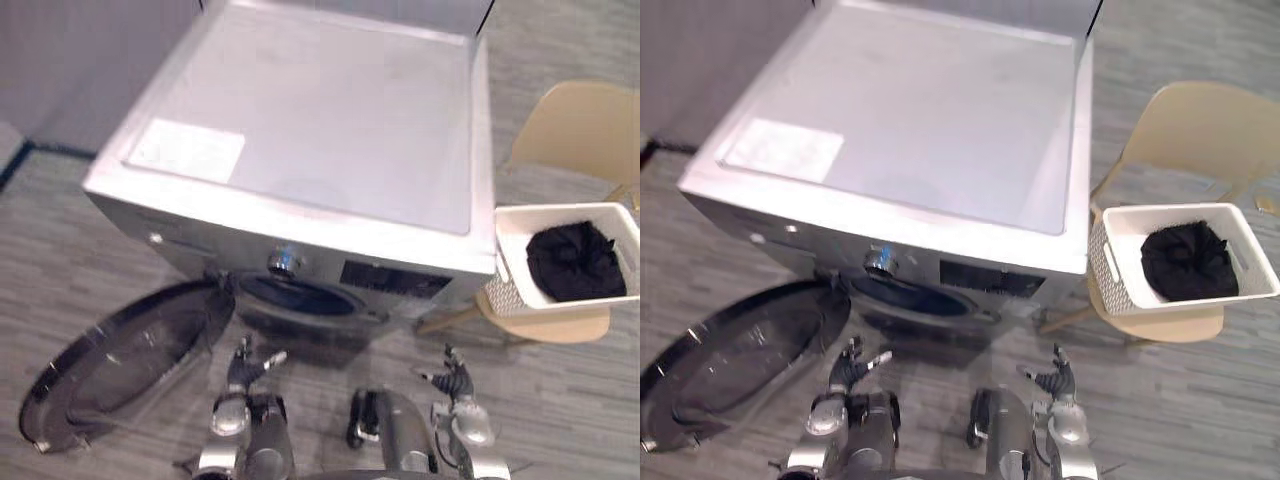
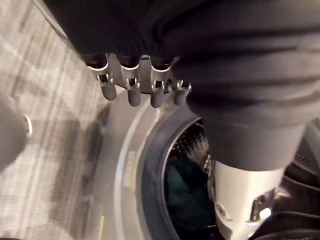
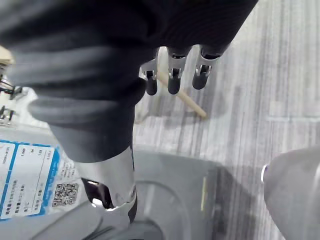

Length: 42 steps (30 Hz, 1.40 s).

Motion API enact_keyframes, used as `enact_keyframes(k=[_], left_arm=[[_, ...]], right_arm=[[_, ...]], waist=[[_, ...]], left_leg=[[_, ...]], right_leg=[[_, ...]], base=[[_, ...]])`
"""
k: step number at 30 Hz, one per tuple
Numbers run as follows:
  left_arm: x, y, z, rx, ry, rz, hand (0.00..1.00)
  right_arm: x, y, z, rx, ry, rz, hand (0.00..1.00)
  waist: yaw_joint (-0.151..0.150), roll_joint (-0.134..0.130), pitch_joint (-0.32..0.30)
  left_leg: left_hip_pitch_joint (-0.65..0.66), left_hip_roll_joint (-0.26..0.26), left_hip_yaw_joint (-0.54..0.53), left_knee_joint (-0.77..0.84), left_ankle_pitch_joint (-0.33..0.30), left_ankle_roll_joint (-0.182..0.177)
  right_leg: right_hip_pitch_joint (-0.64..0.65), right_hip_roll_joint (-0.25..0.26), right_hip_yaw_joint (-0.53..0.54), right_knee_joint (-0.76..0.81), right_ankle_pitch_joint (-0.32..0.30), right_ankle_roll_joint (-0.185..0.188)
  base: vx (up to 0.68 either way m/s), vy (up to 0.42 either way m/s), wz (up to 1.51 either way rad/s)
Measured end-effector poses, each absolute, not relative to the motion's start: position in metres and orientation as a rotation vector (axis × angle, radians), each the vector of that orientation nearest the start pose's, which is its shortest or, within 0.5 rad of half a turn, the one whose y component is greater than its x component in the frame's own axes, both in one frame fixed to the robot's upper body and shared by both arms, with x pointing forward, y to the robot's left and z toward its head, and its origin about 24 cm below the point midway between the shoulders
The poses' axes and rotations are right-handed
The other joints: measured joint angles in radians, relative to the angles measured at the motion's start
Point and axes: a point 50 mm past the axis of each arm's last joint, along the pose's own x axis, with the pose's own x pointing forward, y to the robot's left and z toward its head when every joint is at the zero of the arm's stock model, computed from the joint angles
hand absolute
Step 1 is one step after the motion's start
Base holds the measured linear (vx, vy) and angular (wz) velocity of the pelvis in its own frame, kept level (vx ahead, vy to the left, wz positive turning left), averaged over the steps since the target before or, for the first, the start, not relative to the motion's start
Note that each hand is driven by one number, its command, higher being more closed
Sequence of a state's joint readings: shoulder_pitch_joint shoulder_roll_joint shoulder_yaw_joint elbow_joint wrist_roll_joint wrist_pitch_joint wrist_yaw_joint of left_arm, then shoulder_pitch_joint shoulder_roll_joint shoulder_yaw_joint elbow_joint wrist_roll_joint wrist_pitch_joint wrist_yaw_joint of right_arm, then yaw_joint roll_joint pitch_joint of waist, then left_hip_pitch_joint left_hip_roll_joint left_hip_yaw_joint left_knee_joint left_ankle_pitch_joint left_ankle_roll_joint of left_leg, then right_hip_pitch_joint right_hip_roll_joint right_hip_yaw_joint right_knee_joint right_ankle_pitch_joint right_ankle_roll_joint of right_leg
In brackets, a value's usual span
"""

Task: Pick up the laundry basket with both hands and put the clothes into the washing machine.

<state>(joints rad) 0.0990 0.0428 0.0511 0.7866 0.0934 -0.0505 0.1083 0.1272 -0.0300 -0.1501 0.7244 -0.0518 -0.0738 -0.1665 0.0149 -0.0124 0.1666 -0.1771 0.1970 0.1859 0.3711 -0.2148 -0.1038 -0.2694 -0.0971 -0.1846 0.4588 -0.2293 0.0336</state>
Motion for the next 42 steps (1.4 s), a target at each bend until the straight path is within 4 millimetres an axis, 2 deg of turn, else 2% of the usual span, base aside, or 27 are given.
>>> enact_keyframes(k=[5,9,13,14,15,16,17,18,19,20,21,22,23,25,26,27,28,29,30,31,32,34,36,38,40,41,42], left_arm=[[0.127,0.185,-0.145,0.224,0.935,0.101,0.00],[0.129,0.183,-0.147,0.273,0.949,0.042,0.00],[0.132,0.181,-0.147,0.327,0.949,-0.002,0.00],[0.135,0.182,-0.146,0.338,0.945,-0.010,0.00],[0.138,0.185,-0.145,0.348,0.938,-0.008,0.00],[0.140,0.189,-0.144,0.360,0.931,-0.004,0.00],[0.144,0.191,-0.143,0.375,0.926,-0.008,0.00],[0.150,0.189,-0.140,0.387,0.906,-0.020,0.00],[0.152,0.192,-0.139,0.398,0.903,-0.017,0.00],[0.154,0.195,-0.138,0.419,0.899,-0.024,0.00],[0.149,0.196,-0.140,0.421,0.914,-0.022,0.00],[0.146,0.198,-0.141,0.423,0.923,-0.020,0.00],[0.144,0.201,-0.142,0.429,0.935,-0.016,0.00],[0.142,0.203,-0.143,0.428,0.950,-0.008,0.00],[0.139,0.206,-0.144,0.412,0.960,0.015,0.00],[0.135,0.202,-0.146,0.370,0.972,0.037,0.00],[0.128,0.192,-0.150,0.288,0.984,0.068,0.00],[0.129,0.193,-0.149,0.275,0.979,0.083,0.00],[0.132,0.196,-0.146,0.250,0.952,0.123,0.00],[0.134,0.199,-0.144,0.237,0.935,0.149,0.00],[0.134,0.199,-0.143,0.231,0.926,0.157,0.00],[0.135,0.202,-0.141,0.215,0.906,0.178,0.00],[0.136,0.202,-0.141,0.202,0.901,0.191,0.00],[0.130,0.203,-0.143,0.201,0.918,0.195,0.00],[0.124,0.204,-0.145,0.199,0.937,0.199,0.00],[0.123,0.205,-0.145,0.196,0.944,0.203,0.00],[0.119,0.203,-0.147,0.192,0.960,0.201,0.00]], right_arm=[[0.120,-0.218,-0.141,-0.098,0.918,-0.385,0.00],[0.113,-0.224,-0.144,-0.081,0.950,-0.421,0.00],[0.126,-0.223,-0.140,-0.037,0.909,-0.444,0.00],[0.131,-0.224,-0.138,-0.034,0.893,-0.447,0.00],[0.136,-0.223,-0.136,-0.026,0.880,-0.445,0.00],[0.138,-0.220,-0.136,-0.017,0.875,-0.443,0.00],[0.145,-0.222,-0.133,-0.022,0.855,-0.445,0.00],[0.148,-0.222,-0.132,-0.024,0.848,-0.444,0.00],[0.149,-0.220,-0.132,-0.023,0.849,-0.438,0.00],[0.150,-0.220,-0.132,-0.036,0.853,-0.428,0.00],[0.152,-0.220,-0.132,-0.052,0.855,-0.422,0.00],[0.155,-0.219,-0.131,-0.060,0.849,-0.413,0.00],[0.157,-0.218,-0.130,-0.081,0.841,-0.391,0.00],[0.156,-0.217,-0.131,-0.098,0.850,-0.376,0.00],[0.154,-0.218,-0.133,-0.109,0.864,-0.369,0.00],[0.157,-0.216,-0.134,-0.117,0.875,-0.354,0.00],[0.156,-0.219,-0.135,-0.144,0.901,-0.344,0.00],[0.155,-0.220,-0.136,-0.148,0.909,-0.343,0.00],[0.149,-0.218,-0.141,-0.153,0.950,-0.332,0.00],[0.148,-0.216,-0.142,-0.149,0.956,-0.327,0.00],[0.148,-0.215,-0.142,-0.147,0.955,-0.326,0.00],[0.151,-0.214,-0.140,-0.145,0.943,-0.324,0.00],[0.159,-0.214,-0.137,-0.146,0.921,-0.321,0.00],[0.164,-0.212,-0.135,-0.144,0.900,-0.317,0.00],[0.170,-0.214,-0.132,-0.149,0.882,-0.319,0.00],[0.172,-0.215,-0.131,-0.153,0.876,-0.317,0.00],[0.170,-0.216,-0.132,-0.163,0.887,-0.316,0.00]], waist=[[-0.003,0.036,-0.023],[-0.007,0.036,-0.032],[-0.027,0.025,-0.031],[-0.033,0.019,-0.028],[-0.035,0.011,-0.023],[-0.036,-0.006,-0.019],[-0.046,0.015,-0.006],[-0.056,0.020,-0.005],[-0.054,0.014,-0.001],[-0.054,-0.010,-0.003],[-0.046,0.000,0.004],[-0.047,-0.005,0.000],[-0.052,-0.012,-0.004],[-0.050,0.003,0.004],[-0.042,0.023,0.008],[-0.033,0.047,0.019],[-0.021,0.067,0.031],[-0.018,0.068,0.031],[0.014,0.068,0.035],[0.029,0.067,0.050],[0.030,0.067,0.055],[0.034,0.063,0.063],[0.058,0.068,0.069],[0.082,0.063,0.070],[0.086,0.059,0.071],[0.082,0.060,0.072],[0.080,0.061,0.073]], left_leg=[[0.155,-0.026,0.069,-0.227,0.094,0.005],[0.228,-0.041,0.132,-0.261,0.096,0.005],[0.238,-0.041,0.269,-0.253,0.091,0.007],[0.238,-0.036,0.335,-0.236,0.079,0.014],[0.237,-0.019,0.401,-0.204,0.057,0.023],[0.239,-0.015,0.443,-0.185,0.048,0.032],[0.249,0.018,0.523,-0.179,0.024,0.039],[0.269,0.053,0.616,-0.189,0.013,-0.001],[0.279,0.056,0.663,-0.179,0.009,-0.007],[0.324,0.065,0.770,-0.147,-0.011,-0.037],[0.364,0.069,0.838,-0.143,-0.014,-0.041],[0.384,0.070,0.858,-0.135,-0.017,-0.045],[0.407,0.114,0.871,-0.047,-0.047,-0.065],[0.403,0.218,0.850,0.170,-0.063,-0.052],[0.380,0.287,0.793,0.314,-0.035,0.022],[0.307,0.324,0.622,0.489,-0.023,0.129],[0.168,0.236,0.334,0.596,-0.077,0.063],[0.147,0.217,0.296,0.608,-0.087,0.047],[0.069,0.135,0.165,0.621,-0.115,0.020],[0.023,0.090,0.106,0.603,-0.116,0.024],[-0.005,0.073,0.088,0.580,-0.116,0.024],[-0.088,0.025,0.066,0.424,-0.112,0.027],[-0.139,-0.029,0.092,0.130,-0.073,0.023],[-0.146,-0.051,0.149,0.022,0.056,0.078],[-0.157,-0.060,0.146,0.064,0.063,0.118],[-0.157,-0.067,0.156,0.103,0.030,0.176],[-0.125,-0.080,0.178,0.080,0.030,0.179]], right_leg=[[0.132,0.035,0.049,-0.254,0.131,0.017],[0.186,0.056,0.120,-0.351,0.189,0.028],[0.112,0.089,0.275,-0.367,0.254,0.029],[0.086,0.110,0.311,-0.384,0.298,0.027],[0.066,0.133,0.283,-0.438,0.364,0.007],[0.068,0.125,0.230,-0.475,0.359,-0.008],[0.047,0.102,0.011,-0.470,0.250,-0.066],[0.016,0.055,-0.269,-0.392,0.194,-0.131],[0.001,0.020,-0.360,-0.349,0.175,-0.155],[0.003,-0.046,-0.557,-0.248,0.131,-0.192],[0.025,-0.070,-0.659,-0.203,0.119,-0.201],[0.028,-0.077,-0.684,-0.181,0.117,-0.192],[0.013,-0.061,-0.672,-0.142,0.121,-0.168],[-0.010,0.004,-0.579,-0.126,0.121,-0.167],[-0.009,0.060,-0.523,-0.148,0.119,-0.170],[0.008,0.128,-0.437,-0.178,0.120,-0.178],[0.036,0.180,-0.346,-0.218,0.128,-0.166],[0.044,0.186,-0.334,-0.227,0.129,-0.165],[0.102,0.209,-0.279,-0.278,0.144,-0.142],[0.160,0.222,-0.233,-0.318,0.154,-0.128],[0.183,0.225,-0.211,-0.336,0.158,-0.126],[0.241,0.231,-0.155,-0.394,0.162,-0.120],[0.304,0.232,-0.118,-0.469,0.166,-0.112],[0.351,0.232,-0.109,-0.510,0.168,-0.109],[0.380,0.231,-0.095,-0.505,0.149,-0.085],[0.366,0.216,-0.109,-0.436,0.105,-0.060],[0.315,0.190,-0.134,-0.260,0.043,-0.003]], base=[[0.11,0.084,-0.34],[0.03,0.084,-0.56],[-0.06,0.032,-1.30],[-0.09,-0.058,-2.17],[-0.11,-0.087,-2.29],[-0.11,-0.136,-2.22],[-0.08,-0.110,-2.28],[-0.06,-0.119,-2.26],[0.01,-0.123,-2.54],[0.07,-0.177,-2.52],[0.08,-0.179,-2.56],[0.17,-0.254,-2.65],[0.18,-0.222,-2.41],[0.20,-0.176,-2.09],[0.24,-0.152,-2.01],[0.33,-0.159,-2.73],[0.25,-0.096,-2.20],[0.29,-0.058,-2.17],[0.20,-0.012,-1.65],[0.25,-0.007,-1.70],[0.24,0.037,-1.18],[0.27,0.062,-0.76],[0.28,0.083,-0.65],[0.43,0.100,-0.48],[0.51,0.111,-0.11],[0.48,0.122,0.13],[0.47,0.138,0.13]])
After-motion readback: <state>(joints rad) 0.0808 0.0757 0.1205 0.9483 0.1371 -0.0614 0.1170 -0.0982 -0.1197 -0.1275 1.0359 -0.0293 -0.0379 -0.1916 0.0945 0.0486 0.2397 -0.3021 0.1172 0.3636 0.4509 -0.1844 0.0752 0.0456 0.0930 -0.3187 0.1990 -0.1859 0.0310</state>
